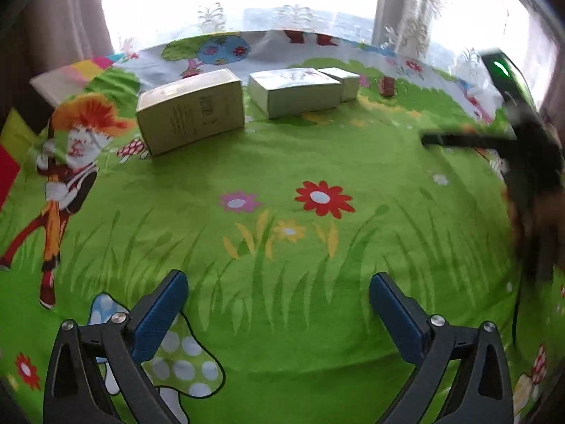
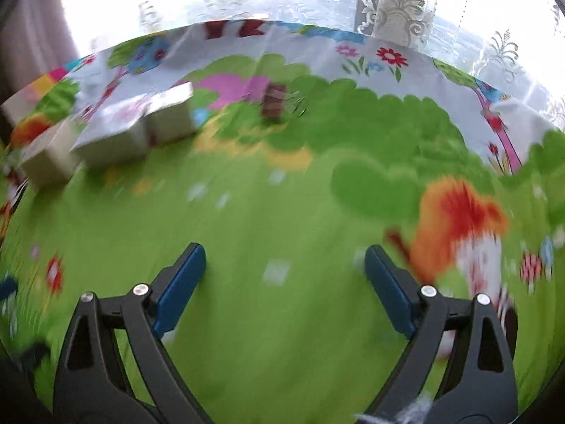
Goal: Organize rigid objects
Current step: 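Grasp the black binder clip with the right tool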
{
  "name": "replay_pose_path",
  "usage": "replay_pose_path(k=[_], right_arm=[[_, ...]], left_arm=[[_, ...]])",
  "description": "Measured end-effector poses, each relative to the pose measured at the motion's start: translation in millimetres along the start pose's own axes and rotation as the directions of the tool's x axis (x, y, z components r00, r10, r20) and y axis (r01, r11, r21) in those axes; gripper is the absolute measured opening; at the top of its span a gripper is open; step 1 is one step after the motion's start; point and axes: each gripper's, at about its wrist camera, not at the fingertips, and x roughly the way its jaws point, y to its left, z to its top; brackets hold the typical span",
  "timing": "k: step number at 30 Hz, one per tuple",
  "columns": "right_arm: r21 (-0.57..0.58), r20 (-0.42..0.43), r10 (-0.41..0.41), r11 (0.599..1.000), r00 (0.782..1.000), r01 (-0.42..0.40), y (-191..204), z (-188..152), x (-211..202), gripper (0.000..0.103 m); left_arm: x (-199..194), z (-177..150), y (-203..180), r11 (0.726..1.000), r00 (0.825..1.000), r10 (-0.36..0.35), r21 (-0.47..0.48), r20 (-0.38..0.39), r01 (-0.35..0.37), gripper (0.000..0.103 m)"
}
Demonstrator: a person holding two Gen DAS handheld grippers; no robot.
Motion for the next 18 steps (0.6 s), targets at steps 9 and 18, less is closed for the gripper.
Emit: replay_pose_path(k=[9, 18], right_arm=[[0.074, -0.012, -0.052, 0.996, 0.999, 0.053, 8, 75, 60, 0.097], [0.036, -0.005, 0.016, 0.999, 1.0, -0.016, 21, 80, 49, 0.006]], left_arm=[[-3, -1, 2, 1.0, 1.0, 0.006, -0.015, 0.005, -0.006, 0.103], [0, 0, 1, 1.0, 1.0, 0.007, -0.011, 0.002, -0.007, 0.103]])
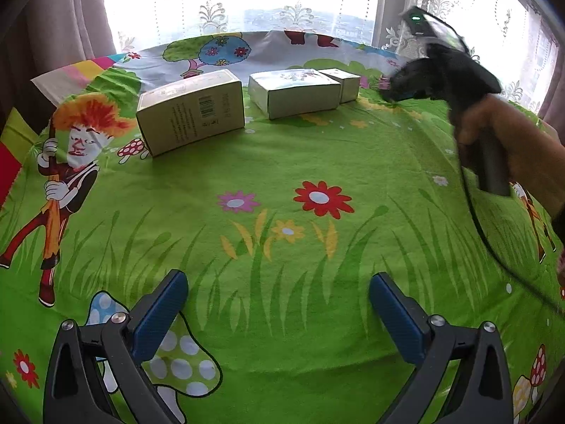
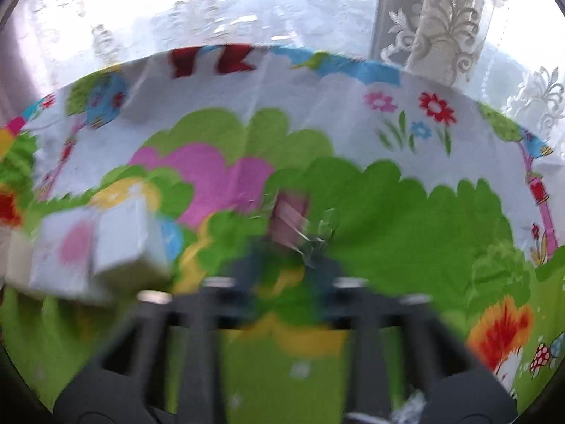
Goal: Organize rigid objects
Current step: 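Grasp the black binder clip with the right tool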
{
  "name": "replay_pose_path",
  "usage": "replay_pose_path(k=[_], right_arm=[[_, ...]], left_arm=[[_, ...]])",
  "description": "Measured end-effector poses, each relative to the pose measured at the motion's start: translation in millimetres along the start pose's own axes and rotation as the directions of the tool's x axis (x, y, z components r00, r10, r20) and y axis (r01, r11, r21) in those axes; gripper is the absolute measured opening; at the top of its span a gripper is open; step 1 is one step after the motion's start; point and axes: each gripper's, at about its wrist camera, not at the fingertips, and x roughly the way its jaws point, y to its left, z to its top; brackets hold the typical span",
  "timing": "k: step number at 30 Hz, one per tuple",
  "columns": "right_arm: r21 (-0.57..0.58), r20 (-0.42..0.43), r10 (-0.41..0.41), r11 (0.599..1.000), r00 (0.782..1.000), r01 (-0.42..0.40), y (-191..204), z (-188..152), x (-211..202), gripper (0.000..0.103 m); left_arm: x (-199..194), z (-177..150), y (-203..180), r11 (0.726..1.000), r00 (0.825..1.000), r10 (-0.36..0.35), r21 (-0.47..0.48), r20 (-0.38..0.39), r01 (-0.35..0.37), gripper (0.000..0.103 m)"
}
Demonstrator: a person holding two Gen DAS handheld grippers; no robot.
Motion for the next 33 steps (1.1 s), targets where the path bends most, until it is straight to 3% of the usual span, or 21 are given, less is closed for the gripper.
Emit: replay_pose_path(k=[8, 12, 13, 14, 15, 16, 17, 24, 25, 26, 27, 30, 33], right_arm=[[-0.087, 0.021, 0.139, 0.987, 0.99, -0.137, -21, -89, -69, 0.005], [-0.111, 0.013, 0.164, 0.981, 0.986, -0.162, -26, -95, -78, 0.007], [-0.119, 0.008, 0.151, 0.982, 0.989, -0.149, -25, -88, -74, 0.018], [-0.12, 0.003, 0.128, 0.985, 0.992, -0.127, -23, -78, -69, 0.045], [-0.111, 0.002, 0.117, 0.987, 0.993, -0.116, -23, -68, -57, 0.063], [-0.095, 0.01, 0.11, 0.99, 0.994, -0.109, -22, -57, -49, 0.087], [-0.086, 0.016, 0.112, 0.99, 0.994, -0.111, -21, -48, -39, 0.089], [-0.106, 0.004, 0.051, 0.993, 0.999, -0.051, 0, 14, 21, 0.088], [-0.106, 0.004, 0.051, 0.993, 0.999, -0.05, 0, 16, 22, 0.084], [-0.124, 0.015, 0.073, 0.99, 0.997, -0.07, 2, 14, 18, 0.052], [-0.141, 0.031, 0.092, 0.986, 0.995, -0.086, 2, 11, 13, 0.035], [-0.17, 0.024, 0.12, 0.979, 0.992, -0.114, 3, -16, -8, 0.035], [-0.182, 0.026, 0.129, 0.976, 0.991, -0.123, -3, -66, -45, 0.035]], left_arm=[[1, 2, -2, 1.0, 1.0, 0.012, -0.008, -0.006, -0.012, 0.103], [6, 8, -7, 1.0, 1.0, 0.015, -0.01, -0.006, -0.015, 0.103], [8, 11, -9, 1.0, 1.0, 0.016, -0.009, -0.006, -0.016, 0.103], [9, 12, -10, 1.0, 1.0, 0.016, -0.007, -0.006, -0.016, 0.103], [10, 14, -11, 1.0, 1.0, 0.016, -0.009, -0.005, -0.016, 0.103], [10, 14, -11, 1.0, 1.0, 0.018, -0.012, -0.005, -0.018, 0.103], [10, 13, -11, 1.0, 1.0, 0.018, -0.013, -0.004, -0.018, 0.103], [10, 12, -10, 1.0, 1.0, 0.014, -0.013, -0.001, -0.014, 0.103], [9, 12, -10, 1.0, 1.0, 0.014, -0.013, -0.001, -0.014, 0.103], [9, 12, -11, 1.0, 1.0, 0.014, -0.014, -0.001, -0.014, 0.103], [9, 12, -11, 1.0, 1.0, 0.014, -0.014, -0.001, -0.014, 0.103], [9, 12, -11, 1.0, 1.0, 0.016, -0.014, -0.001, -0.016, 0.103], [9, 10, -11, 1.0, 1.0, 0.019, -0.016, -0.001, -0.019, 0.103]])
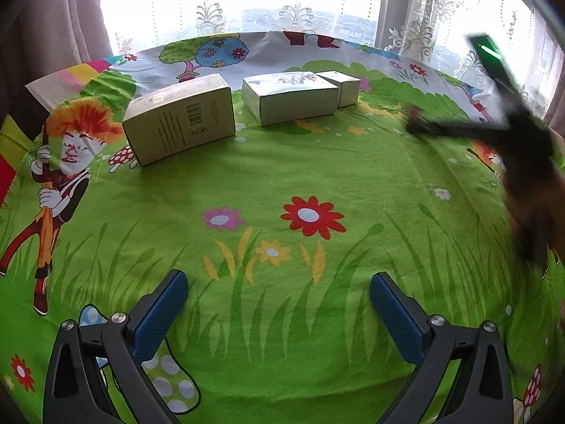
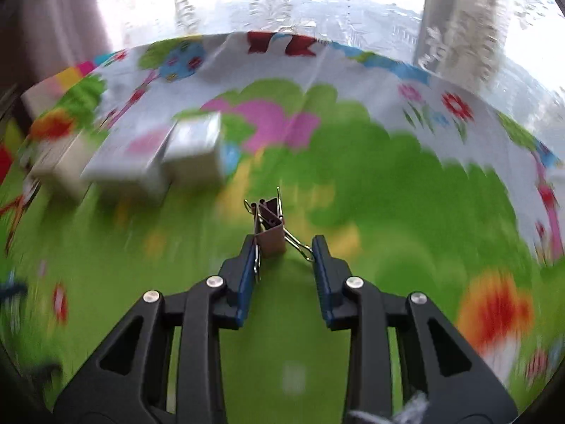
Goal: Organize rigid objects
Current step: 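Grasp the black binder clip with the right tool, then grasp the white box with pink print with the left tool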
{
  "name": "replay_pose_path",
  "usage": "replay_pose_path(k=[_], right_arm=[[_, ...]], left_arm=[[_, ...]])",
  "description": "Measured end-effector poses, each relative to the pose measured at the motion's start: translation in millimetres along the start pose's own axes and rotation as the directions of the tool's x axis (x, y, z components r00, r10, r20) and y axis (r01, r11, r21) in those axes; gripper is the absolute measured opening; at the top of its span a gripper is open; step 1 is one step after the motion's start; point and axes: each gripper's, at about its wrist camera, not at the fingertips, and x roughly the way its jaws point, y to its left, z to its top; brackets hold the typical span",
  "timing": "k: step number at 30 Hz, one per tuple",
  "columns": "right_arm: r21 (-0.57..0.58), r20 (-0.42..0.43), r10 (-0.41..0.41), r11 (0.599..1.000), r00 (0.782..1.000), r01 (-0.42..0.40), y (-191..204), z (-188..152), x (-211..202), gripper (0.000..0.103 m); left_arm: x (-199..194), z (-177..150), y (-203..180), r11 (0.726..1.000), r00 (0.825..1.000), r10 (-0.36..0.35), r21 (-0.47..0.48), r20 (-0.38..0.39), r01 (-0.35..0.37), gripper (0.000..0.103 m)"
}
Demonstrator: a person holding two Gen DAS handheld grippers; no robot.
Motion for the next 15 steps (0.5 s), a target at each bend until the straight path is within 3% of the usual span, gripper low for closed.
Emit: replay_pose_path(k=[6, 15], right_arm=[[0.004, 0.009, -0.008, 1.0, 1.0, 0.008, 4, -67, -57, 0.035], [0.026, 0.006, -0.038, 0.999, 0.999, 0.038, 8, -64, -57, 0.036]], left_arm=[[17, 24, -7, 1.0, 0.999, 0.004, -0.002, -0.033, -0.005, 0.103], [95, 126, -28, 0.999, 0.998, 0.035, -0.029, -0.054, -0.036, 0.103]])
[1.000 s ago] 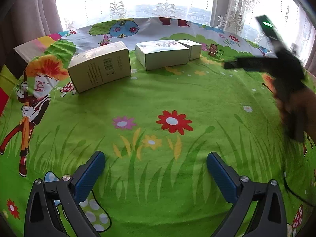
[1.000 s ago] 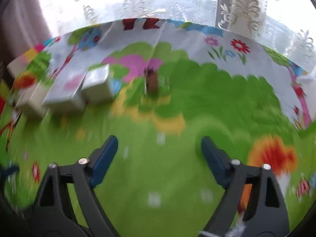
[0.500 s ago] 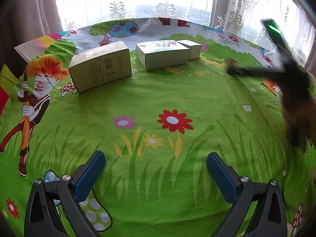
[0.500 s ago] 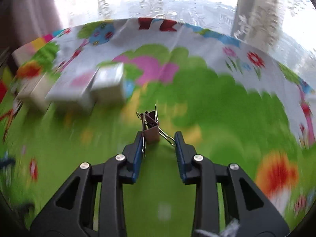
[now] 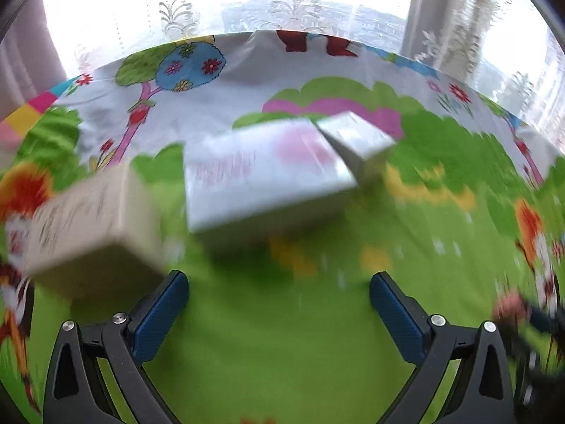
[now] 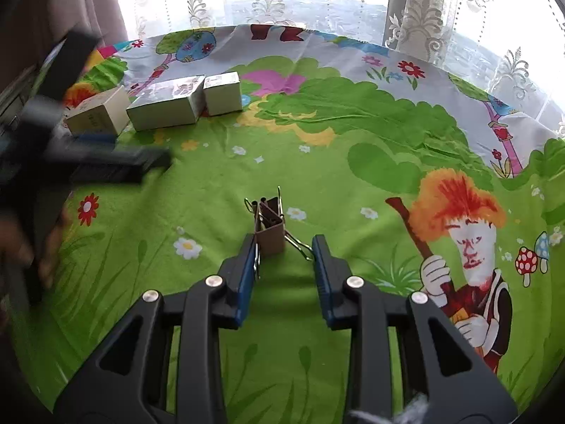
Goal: Organize rigid objects
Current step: 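Grasp the white box with pink print with the left tool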
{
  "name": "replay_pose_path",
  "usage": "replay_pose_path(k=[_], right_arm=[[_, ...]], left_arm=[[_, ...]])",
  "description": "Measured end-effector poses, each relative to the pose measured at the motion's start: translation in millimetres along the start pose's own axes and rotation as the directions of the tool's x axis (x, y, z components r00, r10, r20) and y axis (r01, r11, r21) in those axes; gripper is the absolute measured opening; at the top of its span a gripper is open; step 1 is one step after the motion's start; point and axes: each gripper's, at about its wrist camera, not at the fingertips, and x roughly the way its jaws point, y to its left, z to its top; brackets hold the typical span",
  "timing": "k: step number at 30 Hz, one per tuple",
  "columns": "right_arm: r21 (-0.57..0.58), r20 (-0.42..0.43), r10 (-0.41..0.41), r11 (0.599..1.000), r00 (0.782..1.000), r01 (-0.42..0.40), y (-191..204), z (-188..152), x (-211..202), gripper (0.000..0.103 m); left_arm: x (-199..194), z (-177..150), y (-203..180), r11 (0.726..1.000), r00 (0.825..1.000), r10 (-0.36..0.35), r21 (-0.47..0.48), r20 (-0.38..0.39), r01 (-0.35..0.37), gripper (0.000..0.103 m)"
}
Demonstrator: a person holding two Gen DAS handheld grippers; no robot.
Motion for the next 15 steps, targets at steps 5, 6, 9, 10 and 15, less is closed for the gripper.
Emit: replay_pose_path(k=[5, 6, 9, 10, 15], right_arm=[[0.015, 0.001, 0.016, 1.0, 1.0, -0.016, -3, 0, 1, 0.036], [0.017, 0.001, 0.018, 1.0, 1.0, -0.018, -4, 0, 1, 0.036], [0.016, 0.001, 0.016, 1.0, 1.0, -0.016, -3, 1, 1, 0.036], [0.02, 0.001, 0.021, 1.0, 1.0, -0.021, -4, 1, 2, 0.036], [0.031, 0.003, 0.032, 0.999, 0.999, -0.032, -5, 1, 2, 0.036]], left_arm=[[7, 15, 4, 0.989, 0.995, -0.084, 0.116, -0.051, 0.089, 0.103], [2, 14, 2, 0.983, 0.994, -0.098, 0.154, -0.049, 0.104, 0.103], [-19, 19, -1, 0.944, 0.997, 0.006, 0.328, 0.074, -0.03, 0.103], [-16, 25, 0, 0.917, 0.997, 0.033, 0.394, 0.068, -0.057, 0.103], [6, 46, 14, 0.827, 0.996, -0.048, 0.556, -0.081, 0.085, 0.103]])
